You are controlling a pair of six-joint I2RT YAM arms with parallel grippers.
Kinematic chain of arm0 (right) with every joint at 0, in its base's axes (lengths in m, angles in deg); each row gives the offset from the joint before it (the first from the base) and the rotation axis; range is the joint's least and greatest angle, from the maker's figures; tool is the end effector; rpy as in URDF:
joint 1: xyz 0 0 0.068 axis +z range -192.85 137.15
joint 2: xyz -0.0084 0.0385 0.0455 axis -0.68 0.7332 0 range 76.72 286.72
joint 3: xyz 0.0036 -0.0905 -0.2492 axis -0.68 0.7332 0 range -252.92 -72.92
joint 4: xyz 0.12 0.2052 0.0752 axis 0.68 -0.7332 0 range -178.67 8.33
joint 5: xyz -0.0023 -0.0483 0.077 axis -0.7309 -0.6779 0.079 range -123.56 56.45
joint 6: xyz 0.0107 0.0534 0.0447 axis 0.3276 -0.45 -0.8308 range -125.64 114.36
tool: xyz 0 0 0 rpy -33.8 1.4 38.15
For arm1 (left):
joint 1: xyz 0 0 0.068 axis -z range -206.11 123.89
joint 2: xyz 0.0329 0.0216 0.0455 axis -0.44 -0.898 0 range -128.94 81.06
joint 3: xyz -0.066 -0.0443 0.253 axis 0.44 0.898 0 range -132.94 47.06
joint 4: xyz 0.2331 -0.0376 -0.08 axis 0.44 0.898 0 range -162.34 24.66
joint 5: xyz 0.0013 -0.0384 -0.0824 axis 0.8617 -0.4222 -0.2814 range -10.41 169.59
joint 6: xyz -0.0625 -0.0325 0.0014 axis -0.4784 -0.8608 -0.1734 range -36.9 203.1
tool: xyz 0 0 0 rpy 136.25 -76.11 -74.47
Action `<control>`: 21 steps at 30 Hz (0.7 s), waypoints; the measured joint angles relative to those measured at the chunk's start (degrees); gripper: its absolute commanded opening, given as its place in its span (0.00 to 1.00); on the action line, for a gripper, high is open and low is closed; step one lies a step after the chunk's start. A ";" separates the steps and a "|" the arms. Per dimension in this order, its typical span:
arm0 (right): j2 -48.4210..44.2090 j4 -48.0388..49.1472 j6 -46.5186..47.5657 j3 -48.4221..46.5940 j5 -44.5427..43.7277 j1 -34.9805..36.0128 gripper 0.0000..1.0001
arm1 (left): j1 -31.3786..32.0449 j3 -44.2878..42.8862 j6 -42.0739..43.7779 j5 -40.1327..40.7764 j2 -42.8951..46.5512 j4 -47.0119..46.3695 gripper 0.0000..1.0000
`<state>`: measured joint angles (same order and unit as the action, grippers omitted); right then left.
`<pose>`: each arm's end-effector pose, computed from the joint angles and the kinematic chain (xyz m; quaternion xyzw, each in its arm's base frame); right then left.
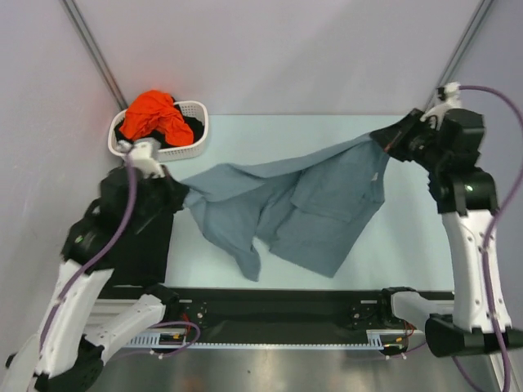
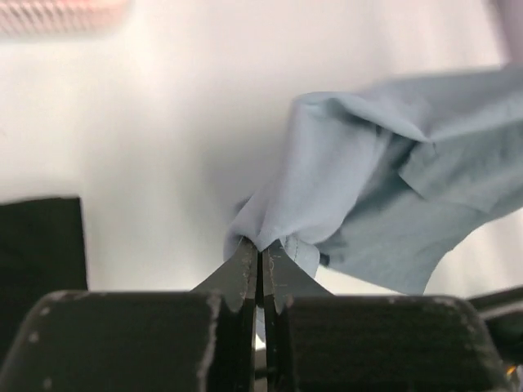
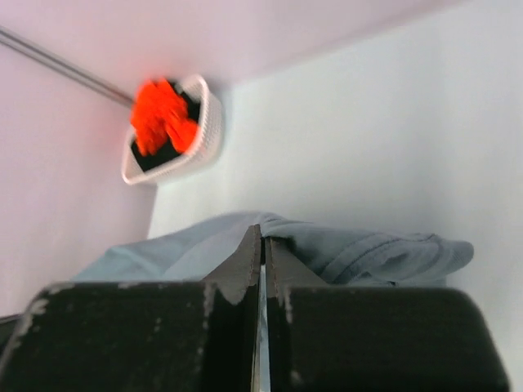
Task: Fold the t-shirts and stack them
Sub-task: Flatten the tshirt out
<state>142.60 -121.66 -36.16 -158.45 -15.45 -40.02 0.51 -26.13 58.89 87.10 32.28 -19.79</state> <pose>0.2334 0.0296 0.4370 0.1068 0.8085 0.2856 0.5033 0.1405 -0.0620 0.3948 -0.0157 0.8565 -0.1693 0.4873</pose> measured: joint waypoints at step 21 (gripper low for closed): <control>-21.38 -0.24 5.57 -22.77 -10.27 1.44 0.00 | 0.00 -23.52 5.88 10.49 7.67 1.33 0.01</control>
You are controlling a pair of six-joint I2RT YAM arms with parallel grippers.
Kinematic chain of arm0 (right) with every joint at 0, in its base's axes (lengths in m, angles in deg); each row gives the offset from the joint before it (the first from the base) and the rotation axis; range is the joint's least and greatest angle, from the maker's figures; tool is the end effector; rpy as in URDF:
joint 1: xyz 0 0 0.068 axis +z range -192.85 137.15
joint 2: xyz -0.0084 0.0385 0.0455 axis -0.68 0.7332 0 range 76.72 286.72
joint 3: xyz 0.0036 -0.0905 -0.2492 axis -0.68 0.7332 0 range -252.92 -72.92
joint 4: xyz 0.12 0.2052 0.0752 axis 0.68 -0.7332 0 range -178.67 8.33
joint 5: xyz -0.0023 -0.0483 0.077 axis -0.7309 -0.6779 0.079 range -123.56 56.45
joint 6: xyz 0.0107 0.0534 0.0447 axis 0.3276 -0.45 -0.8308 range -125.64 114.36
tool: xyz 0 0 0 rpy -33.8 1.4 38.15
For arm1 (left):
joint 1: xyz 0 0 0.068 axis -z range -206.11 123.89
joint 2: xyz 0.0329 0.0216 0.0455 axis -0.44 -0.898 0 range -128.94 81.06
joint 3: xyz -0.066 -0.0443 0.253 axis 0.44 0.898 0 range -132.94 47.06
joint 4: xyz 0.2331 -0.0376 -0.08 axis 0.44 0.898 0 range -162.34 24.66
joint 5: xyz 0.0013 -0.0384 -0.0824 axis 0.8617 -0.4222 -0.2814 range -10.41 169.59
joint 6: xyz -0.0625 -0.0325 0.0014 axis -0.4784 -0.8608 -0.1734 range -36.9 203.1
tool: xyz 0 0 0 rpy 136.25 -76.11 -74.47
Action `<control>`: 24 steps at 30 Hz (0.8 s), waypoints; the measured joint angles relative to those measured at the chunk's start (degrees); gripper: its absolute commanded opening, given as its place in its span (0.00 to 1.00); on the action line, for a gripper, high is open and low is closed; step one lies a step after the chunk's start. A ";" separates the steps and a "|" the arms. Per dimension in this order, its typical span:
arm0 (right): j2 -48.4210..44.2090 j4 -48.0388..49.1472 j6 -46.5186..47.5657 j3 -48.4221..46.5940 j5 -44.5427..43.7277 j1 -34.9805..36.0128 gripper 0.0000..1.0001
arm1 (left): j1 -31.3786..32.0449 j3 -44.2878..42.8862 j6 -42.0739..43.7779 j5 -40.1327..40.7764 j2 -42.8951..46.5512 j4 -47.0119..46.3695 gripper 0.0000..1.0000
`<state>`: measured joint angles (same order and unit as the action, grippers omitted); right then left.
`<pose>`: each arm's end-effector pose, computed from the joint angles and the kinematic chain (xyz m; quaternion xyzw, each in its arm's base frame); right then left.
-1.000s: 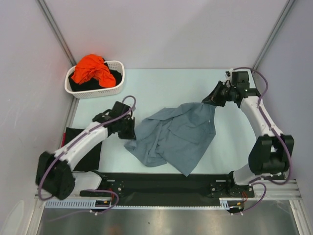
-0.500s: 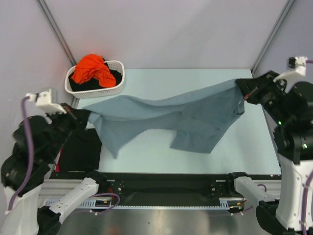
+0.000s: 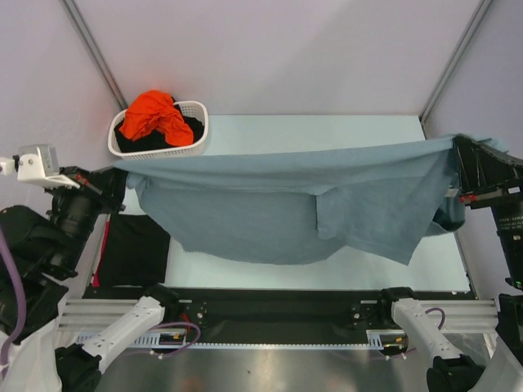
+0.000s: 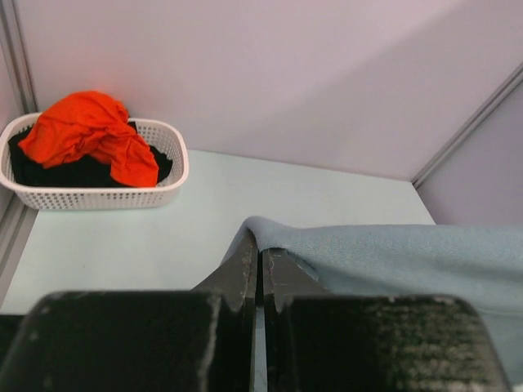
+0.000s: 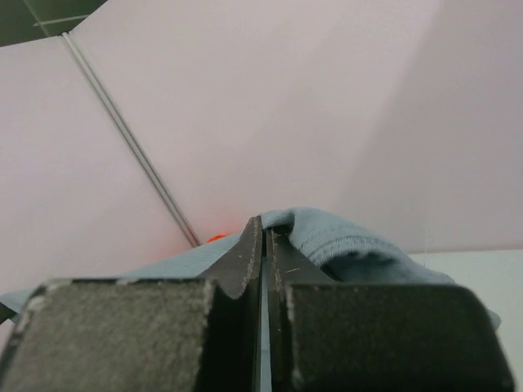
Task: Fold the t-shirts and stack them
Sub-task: Flatten the tshirt out
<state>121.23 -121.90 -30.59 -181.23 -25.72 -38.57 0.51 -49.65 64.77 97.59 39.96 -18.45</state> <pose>0.0057 0.0085 0.5802 0.0419 0.5479 0.2468 0.7982 0.0413 -0.0008 0.5110 -0.0623 0.6942 -0.1702 0.6966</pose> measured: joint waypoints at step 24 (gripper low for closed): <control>63.80 32.41 -8.31 17.73 5.73 -13.79 0.10 | -21.73 -1.38 4.55 -28.55 -65.20 -28.22 0.04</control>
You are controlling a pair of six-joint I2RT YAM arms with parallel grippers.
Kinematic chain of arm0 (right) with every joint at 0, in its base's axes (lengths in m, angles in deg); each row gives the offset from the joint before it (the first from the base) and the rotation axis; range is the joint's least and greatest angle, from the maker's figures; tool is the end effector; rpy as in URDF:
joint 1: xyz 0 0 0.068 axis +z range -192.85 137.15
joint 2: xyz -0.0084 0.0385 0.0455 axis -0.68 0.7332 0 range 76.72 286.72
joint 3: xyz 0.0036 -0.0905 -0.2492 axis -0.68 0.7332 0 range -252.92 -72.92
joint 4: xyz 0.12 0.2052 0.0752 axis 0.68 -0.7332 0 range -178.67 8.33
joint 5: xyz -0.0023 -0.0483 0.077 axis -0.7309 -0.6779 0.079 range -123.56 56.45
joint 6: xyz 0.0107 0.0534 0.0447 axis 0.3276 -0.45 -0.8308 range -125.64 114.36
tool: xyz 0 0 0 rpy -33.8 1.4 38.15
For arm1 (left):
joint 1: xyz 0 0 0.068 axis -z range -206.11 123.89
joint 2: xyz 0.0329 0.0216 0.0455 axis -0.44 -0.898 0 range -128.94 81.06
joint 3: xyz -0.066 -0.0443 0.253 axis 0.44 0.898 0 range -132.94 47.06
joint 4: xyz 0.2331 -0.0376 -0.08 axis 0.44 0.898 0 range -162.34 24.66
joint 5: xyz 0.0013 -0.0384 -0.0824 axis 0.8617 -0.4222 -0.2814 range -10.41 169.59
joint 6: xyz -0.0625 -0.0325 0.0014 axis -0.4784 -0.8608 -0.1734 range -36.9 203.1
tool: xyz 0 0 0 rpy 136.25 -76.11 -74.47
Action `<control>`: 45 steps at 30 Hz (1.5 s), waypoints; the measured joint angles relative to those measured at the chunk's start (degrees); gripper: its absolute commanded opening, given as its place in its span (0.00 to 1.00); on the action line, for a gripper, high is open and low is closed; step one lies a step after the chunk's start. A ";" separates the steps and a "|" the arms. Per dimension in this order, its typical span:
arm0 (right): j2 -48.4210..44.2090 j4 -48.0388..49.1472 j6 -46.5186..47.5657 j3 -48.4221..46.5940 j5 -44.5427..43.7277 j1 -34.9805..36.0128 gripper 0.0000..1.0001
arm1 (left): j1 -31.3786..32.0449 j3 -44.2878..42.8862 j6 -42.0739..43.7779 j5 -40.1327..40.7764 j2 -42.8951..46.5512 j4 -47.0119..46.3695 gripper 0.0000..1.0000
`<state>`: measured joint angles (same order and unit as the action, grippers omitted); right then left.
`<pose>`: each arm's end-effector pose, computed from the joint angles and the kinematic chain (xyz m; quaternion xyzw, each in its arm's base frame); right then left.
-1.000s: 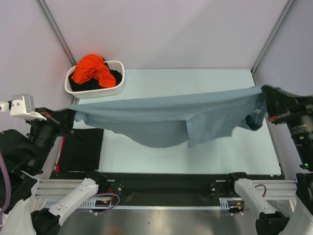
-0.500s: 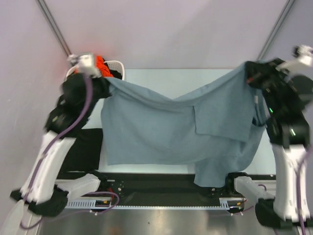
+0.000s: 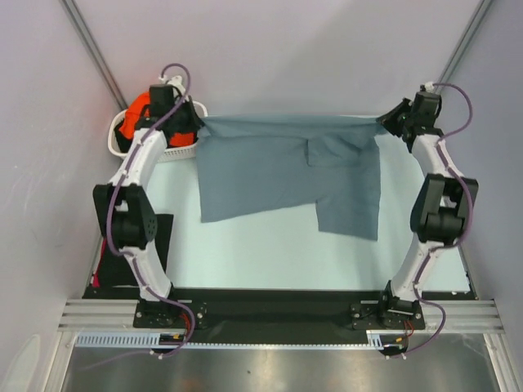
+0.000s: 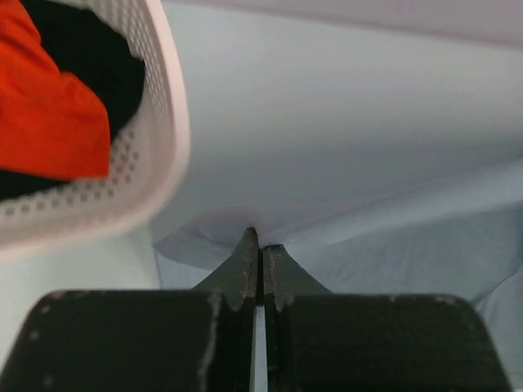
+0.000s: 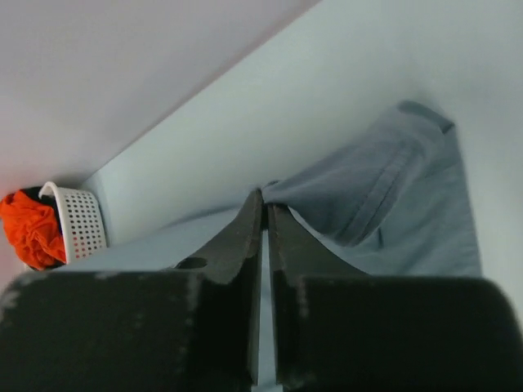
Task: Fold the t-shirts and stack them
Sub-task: Flatten the tshirt out
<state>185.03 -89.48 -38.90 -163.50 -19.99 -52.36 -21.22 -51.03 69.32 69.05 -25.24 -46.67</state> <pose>0.4531 -0.0621 0.2870 0.2477 0.8051 0.2067 0.4977 0.4361 -0.0479 0.3127 -0.0251 0.8795 -0.1559 0.4490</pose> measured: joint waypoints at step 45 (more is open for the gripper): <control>-30.05 -32.28 3.56 30.08 -3.82 6.40 0.38 | 0.39 51.43 -42.71 5.84 20.09 2.95 0.54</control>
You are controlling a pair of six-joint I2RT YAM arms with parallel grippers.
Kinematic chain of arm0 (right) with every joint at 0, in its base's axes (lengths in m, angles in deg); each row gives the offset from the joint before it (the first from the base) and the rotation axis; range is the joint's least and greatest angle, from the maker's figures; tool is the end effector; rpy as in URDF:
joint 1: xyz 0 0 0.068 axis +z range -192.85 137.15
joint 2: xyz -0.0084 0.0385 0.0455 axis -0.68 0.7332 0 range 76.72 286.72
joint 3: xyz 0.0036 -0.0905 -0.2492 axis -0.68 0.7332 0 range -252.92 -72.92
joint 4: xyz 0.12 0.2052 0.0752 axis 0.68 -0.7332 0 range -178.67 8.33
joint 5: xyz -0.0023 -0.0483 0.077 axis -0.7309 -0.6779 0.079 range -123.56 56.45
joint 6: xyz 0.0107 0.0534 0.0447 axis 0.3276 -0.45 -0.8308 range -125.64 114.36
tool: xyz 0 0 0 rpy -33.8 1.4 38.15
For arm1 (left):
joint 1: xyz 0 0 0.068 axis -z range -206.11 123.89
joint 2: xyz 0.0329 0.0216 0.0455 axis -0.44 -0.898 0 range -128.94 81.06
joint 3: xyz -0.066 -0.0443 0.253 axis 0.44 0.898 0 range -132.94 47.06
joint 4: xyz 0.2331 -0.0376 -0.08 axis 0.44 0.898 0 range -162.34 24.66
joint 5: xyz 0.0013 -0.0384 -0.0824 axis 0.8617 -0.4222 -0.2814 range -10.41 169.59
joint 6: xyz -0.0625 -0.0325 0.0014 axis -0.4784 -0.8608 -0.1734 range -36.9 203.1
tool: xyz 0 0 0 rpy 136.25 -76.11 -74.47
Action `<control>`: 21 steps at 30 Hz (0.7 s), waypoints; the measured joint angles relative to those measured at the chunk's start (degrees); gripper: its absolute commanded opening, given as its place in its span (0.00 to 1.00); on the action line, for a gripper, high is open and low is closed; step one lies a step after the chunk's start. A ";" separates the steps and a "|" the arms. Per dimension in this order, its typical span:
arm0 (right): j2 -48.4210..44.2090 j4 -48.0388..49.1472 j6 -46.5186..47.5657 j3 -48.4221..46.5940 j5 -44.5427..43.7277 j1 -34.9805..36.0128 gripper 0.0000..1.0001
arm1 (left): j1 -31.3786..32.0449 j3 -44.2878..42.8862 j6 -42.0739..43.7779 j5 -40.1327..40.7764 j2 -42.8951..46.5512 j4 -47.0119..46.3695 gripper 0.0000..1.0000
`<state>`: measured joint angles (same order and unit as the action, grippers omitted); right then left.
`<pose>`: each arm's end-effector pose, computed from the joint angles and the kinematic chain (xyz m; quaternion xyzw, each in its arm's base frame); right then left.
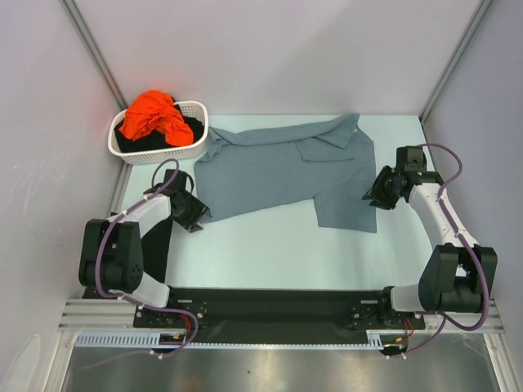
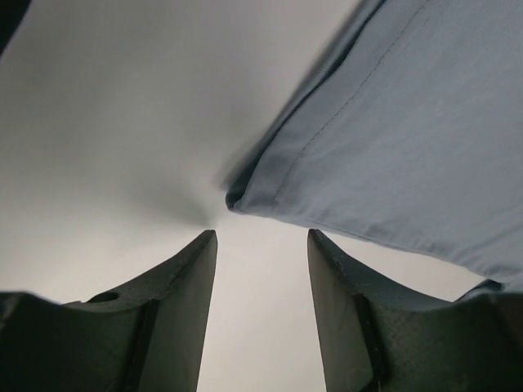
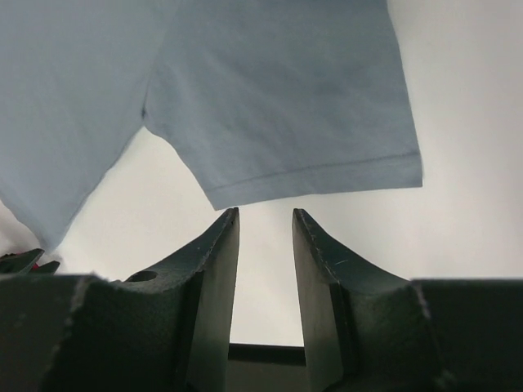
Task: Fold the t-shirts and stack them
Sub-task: Flatten the tshirt out
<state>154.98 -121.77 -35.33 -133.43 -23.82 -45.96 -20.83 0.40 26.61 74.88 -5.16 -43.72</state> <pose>0.2770 -0.0052 0.2398 0.2479 0.9251 0.1428 0.2498 0.2675 -0.0295 0.1455 -0.4171 0.8881 -0.1316 0.1415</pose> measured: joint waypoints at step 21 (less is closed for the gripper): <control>3.08 0.11 1.57 1.29 0.00 -3.04 0.43 | -1.49 0.42 -12.61 0.68 -3.56 -1.95 0.34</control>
<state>158.06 -121.66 -33.76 -132.14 -23.82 -49.00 -22.31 0.82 14.00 75.56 -8.72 -45.67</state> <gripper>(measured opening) 0.417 0.367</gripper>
